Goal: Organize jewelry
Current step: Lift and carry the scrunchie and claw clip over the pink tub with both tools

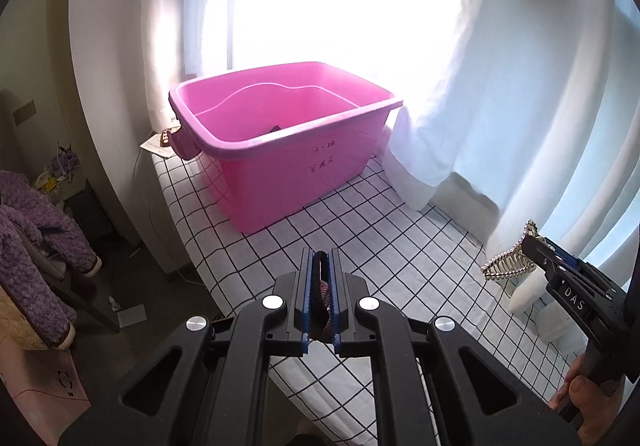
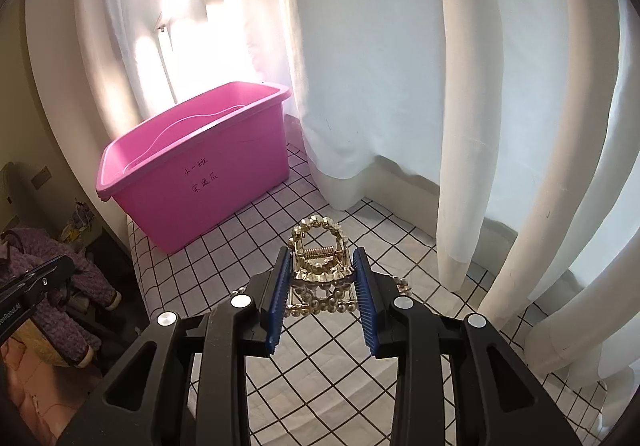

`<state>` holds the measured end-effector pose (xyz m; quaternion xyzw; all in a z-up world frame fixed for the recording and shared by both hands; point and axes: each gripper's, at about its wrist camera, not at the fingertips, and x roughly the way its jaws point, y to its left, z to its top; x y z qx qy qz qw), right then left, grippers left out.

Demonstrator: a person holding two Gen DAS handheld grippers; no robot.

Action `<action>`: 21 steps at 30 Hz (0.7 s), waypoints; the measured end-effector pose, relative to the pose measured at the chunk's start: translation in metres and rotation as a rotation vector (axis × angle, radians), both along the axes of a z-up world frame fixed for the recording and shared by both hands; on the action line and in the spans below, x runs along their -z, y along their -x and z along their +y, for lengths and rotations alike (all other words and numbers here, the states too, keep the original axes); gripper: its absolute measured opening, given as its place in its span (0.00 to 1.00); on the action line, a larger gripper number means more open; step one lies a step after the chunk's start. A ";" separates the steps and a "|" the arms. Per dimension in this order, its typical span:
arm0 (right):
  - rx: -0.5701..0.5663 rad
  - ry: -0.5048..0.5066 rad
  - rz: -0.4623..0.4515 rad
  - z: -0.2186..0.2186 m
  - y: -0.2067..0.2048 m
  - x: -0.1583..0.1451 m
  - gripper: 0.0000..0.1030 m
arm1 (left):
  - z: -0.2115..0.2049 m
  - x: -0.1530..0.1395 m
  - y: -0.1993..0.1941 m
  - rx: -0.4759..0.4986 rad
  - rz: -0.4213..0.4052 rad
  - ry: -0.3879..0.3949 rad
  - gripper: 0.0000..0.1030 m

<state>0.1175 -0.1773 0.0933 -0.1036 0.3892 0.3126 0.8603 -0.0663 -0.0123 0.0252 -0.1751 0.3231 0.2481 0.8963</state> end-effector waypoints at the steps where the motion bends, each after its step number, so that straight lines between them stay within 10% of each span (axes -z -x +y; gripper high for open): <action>1: -0.007 -0.013 -0.009 0.007 -0.003 -0.006 0.30 | 0.006 -0.006 -0.003 0.004 -0.013 -0.002 0.08; 21: -0.128 -0.188 -0.042 0.219 -0.072 -0.050 0.30 | 0.193 -0.057 -0.115 0.022 0.031 -0.126 0.08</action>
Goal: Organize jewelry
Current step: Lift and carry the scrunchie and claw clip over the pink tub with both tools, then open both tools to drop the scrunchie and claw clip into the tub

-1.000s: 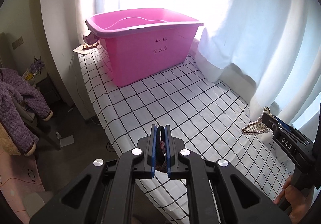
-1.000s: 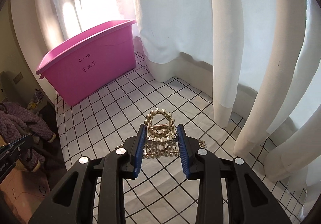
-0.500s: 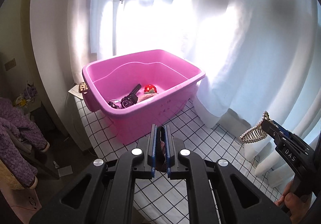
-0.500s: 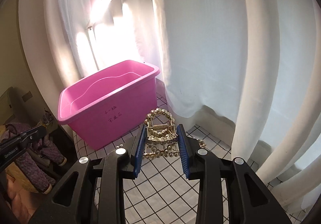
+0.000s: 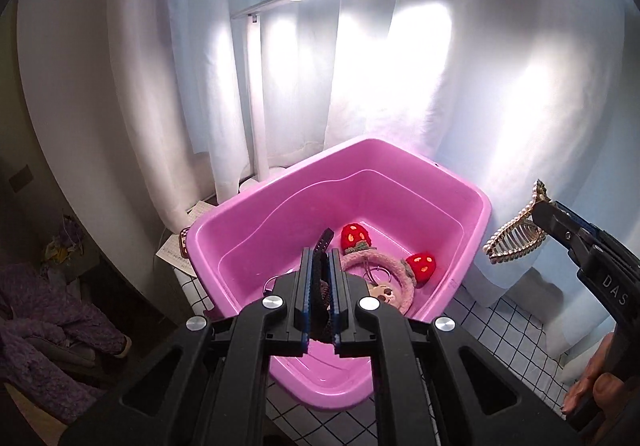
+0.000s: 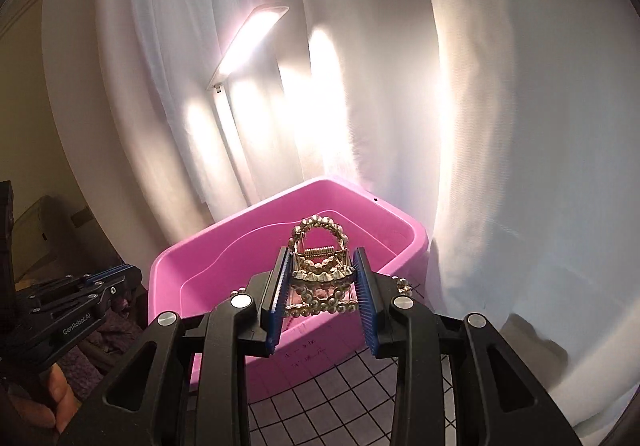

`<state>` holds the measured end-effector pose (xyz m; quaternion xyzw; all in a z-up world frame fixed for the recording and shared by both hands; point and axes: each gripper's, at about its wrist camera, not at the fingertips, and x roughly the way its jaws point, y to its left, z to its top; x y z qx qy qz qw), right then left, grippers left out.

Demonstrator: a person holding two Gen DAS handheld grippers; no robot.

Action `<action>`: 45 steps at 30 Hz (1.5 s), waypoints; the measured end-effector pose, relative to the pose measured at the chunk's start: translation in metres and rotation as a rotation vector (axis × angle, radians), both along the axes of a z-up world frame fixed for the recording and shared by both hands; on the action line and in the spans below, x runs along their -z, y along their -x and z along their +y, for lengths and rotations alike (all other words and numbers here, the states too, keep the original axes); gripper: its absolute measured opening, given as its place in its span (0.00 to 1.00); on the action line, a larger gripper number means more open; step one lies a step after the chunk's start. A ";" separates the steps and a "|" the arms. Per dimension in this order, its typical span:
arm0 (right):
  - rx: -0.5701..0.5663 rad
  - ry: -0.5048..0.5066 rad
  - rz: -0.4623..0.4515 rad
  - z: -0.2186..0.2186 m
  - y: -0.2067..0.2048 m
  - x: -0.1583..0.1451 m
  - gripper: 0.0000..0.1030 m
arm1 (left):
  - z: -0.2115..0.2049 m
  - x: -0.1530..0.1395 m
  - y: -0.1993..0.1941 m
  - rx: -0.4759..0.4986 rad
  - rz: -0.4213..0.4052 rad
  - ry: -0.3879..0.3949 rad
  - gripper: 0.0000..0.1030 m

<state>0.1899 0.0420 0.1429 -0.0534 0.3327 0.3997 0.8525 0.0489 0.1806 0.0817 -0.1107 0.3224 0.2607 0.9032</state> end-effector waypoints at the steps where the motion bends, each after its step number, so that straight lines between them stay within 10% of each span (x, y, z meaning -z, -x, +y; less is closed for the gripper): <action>1: 0.015 0.005 0.008 0.009 -0.002 0.003 0.30 | 0.010 0.003 -0.008 0.017 0.014 -0.003 0.08; 31: 0.233 0.322 0.134 0.132 -0.043 0.097 0.30 | 0.124 0.078 -0.095 0.346 0.244 0.116 0.12; 33: 0.238 0.319 0.124 0.132 -0.042 0.095 0.38 | 0.125 0.079 -0.095 0.346 0.250 0.118 0.28; 35: 0.250 0.312 0.097 0.132 -0.040 0.089 0.59 | 0.128 0.079 -0.094 0.334 0.246 0.121 0.77; 36: 0.252 0.312 0.086 0.132 -0.038 0.086 0.61 | 0.130 0.077 -0.092 0.346 0.223 0.141 0.85; 45: 0.267 0.327 0.061 0.126 -0.029 0.075 0.61 | 0.122 0.072 -0.091 0.339 0.251 0.096 0.94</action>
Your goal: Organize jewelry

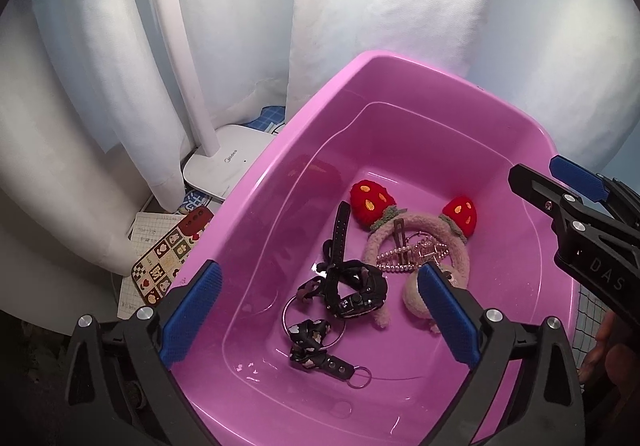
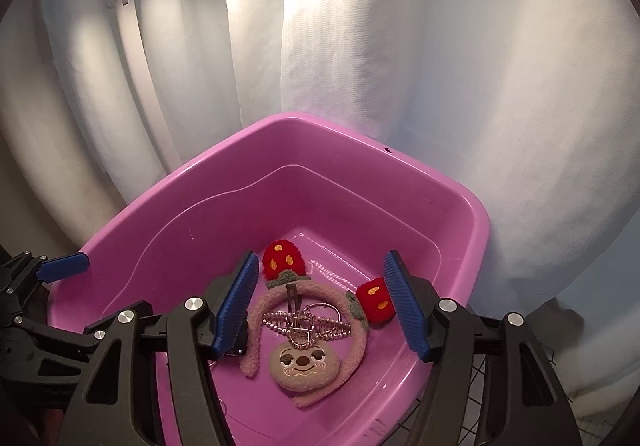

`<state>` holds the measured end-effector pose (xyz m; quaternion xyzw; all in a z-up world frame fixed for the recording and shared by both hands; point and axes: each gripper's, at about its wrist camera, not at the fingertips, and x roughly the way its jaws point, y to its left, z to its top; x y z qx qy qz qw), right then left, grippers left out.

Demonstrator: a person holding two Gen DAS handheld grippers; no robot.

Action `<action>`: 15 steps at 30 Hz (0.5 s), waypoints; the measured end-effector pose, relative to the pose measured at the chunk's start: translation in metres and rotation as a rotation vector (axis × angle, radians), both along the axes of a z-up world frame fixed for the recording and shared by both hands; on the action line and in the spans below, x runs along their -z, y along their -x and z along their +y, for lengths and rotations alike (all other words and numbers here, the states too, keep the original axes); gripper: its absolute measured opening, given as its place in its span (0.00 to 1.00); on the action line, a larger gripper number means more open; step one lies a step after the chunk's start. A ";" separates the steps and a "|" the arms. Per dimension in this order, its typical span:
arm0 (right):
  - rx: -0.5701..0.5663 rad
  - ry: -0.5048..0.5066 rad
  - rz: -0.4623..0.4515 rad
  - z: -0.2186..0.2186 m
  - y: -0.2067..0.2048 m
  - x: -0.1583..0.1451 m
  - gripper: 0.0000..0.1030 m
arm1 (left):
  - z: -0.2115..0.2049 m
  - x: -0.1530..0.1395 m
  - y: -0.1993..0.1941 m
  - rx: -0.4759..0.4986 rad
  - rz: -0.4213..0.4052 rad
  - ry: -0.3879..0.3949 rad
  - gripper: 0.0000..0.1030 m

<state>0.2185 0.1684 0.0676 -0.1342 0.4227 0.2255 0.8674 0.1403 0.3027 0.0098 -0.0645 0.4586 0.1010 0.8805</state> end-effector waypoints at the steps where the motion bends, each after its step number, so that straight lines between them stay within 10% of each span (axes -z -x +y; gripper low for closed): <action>1: 0.000 0.001 -0.002 0.000 0.000 0.000 0.61 | -0.001 -0.001 0.001 -0.001 -0.001 -0.007 0.94; 15: 0.011 -0.008 -0.004 -0.005 0.008 -0.003 0.63 | 0.003 -0.005 0.001 -0.060 -0.005 -0.015 0.94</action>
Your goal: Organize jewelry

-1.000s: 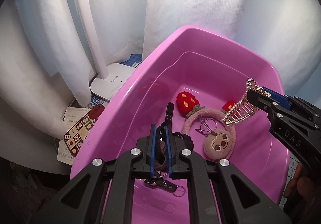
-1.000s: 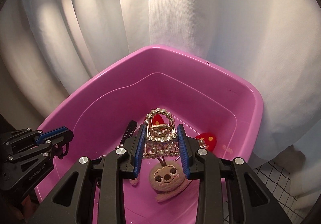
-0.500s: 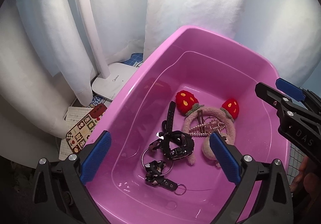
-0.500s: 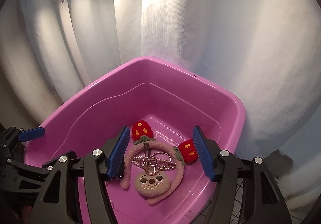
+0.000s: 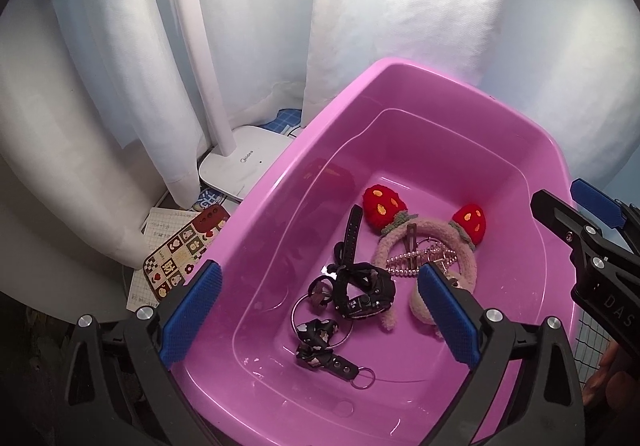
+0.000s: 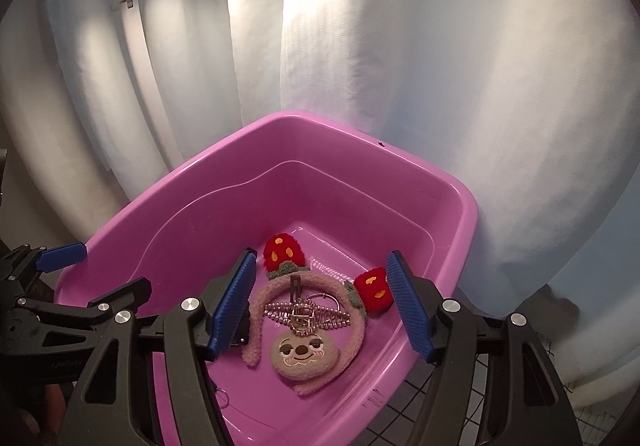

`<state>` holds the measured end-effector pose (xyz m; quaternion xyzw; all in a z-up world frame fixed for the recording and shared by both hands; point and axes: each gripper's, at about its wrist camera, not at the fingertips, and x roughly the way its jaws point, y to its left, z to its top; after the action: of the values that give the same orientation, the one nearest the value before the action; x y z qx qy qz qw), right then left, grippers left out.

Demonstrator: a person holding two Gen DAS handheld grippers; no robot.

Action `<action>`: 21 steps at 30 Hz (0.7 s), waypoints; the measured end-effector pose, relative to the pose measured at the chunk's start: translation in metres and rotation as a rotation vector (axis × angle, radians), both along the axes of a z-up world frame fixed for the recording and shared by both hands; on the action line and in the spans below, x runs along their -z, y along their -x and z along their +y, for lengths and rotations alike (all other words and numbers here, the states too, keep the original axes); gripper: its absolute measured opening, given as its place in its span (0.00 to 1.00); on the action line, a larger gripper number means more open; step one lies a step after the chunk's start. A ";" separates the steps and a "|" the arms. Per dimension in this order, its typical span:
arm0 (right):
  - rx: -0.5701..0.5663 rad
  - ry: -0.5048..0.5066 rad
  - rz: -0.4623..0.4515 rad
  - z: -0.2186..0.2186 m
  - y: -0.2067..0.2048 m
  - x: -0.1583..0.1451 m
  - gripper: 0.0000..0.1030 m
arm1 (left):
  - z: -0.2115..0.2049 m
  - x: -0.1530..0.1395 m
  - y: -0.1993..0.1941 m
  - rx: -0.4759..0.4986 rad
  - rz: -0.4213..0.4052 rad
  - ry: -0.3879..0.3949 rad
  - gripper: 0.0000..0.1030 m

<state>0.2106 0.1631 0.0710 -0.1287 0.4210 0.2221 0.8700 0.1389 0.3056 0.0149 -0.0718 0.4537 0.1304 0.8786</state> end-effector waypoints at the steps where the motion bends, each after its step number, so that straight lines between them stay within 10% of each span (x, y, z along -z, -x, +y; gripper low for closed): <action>1: -0.001 -0.001 -0.001 0.000 0.000 -0.001 0.63 | 0.000 0.000 0.000 0.000 -0.001 -0.004 0.94; 21: -0.006 -0.008 -0.001 0.000 0.003 -0.004 0.63 | 0.002 -0.003 0.002 -0.016 -0.011 -0.001 0.94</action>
<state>0.2072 0.1627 0.0752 -0.1267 0.4192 0.2265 0.8700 0.1374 0.3071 0.0182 -0.0756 0.4483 0.1375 0.8800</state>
